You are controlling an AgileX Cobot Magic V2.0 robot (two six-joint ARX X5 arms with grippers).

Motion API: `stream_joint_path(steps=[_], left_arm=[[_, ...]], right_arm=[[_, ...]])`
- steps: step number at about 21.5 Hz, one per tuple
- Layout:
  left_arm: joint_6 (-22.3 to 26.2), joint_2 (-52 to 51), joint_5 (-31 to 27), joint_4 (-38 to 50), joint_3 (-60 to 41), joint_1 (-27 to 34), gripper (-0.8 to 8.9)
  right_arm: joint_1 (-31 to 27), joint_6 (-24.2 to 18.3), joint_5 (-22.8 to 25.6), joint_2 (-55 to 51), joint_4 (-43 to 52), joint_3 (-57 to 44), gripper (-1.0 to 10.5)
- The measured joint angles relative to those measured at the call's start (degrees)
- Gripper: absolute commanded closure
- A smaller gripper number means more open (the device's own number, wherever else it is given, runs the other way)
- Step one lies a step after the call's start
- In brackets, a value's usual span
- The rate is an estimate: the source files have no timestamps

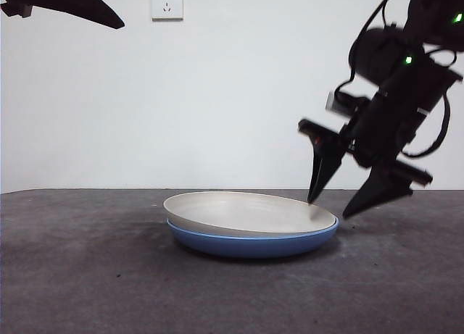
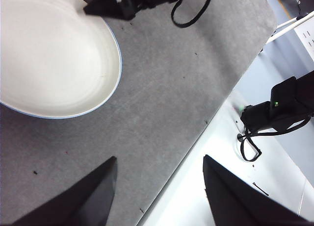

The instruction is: Pick up the white plate, put it on the blue plate, put it on desk

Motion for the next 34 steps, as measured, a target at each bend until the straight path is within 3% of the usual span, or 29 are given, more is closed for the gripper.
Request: stream_joint_path(steps=[7, 19, 24, 28, 34], left_arm=[[0.0, 0.0, 0.0, 0.0, 0.0, 0.0, 5.33], [0.0, 0.0, 0.0, 0.0, 0.0, 0.0, 5.33], [0.0, 0.0, 0.0, 0.0, 0.0, 0.0, 5.33], [0.0, 0.0, 0.0, 0.0, 0.0, 0.0, 5.33], [0.0, 0.0, 0.0, 0.0, 0.0, 0.0, 5.33]], right_arm=[[-0.7, -1.8, 0.6, -11.1, -3.2, 0.0, 6.6], [-0.7, -11.9, -9.2, -30.6, -22.8, 0.0, 6.6], [-0.7, -16.0, -12.9, -35.8, -34.5, 0.0, 6.6], [-0.7, -19.2, -13.0, -37.9, -43.2, 0.0, 6.6], [-0.7, -22.0, -13.0, -38.8, -46.4, 0.0, 6.6]])
